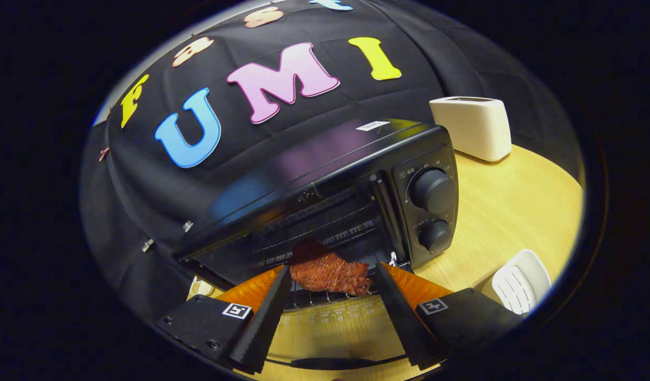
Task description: Open the toaster oven, put the food inside, and close the toaster oven door.
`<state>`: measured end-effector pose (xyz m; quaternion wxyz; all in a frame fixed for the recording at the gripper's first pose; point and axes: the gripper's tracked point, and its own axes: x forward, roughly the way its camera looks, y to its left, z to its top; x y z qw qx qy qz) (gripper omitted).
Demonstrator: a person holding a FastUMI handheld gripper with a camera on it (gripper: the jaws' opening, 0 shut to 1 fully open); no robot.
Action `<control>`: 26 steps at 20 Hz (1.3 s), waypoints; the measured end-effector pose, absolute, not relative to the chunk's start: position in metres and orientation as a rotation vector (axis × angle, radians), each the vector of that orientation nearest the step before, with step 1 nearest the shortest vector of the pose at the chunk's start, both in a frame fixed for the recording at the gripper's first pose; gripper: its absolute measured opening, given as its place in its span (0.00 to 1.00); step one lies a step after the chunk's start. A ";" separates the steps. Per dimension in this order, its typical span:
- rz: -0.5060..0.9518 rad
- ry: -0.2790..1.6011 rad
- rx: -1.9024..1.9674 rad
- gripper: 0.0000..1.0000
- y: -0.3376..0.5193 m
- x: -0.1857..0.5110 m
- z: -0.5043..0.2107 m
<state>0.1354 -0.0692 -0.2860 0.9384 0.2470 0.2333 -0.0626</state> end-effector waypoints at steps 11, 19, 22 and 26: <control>-0.087 0.684 0.222 0.98 -0.055 0.035 -0.291; -0.060 0.870 0.167 0.99 -0.045 -0.025 -0.343; -0.043 0.895 0.134 0.99 -0.039 -0.021 -0.362; -0.021 0.875 0.118 0.99 -0.030 -0.002 -0.373</control>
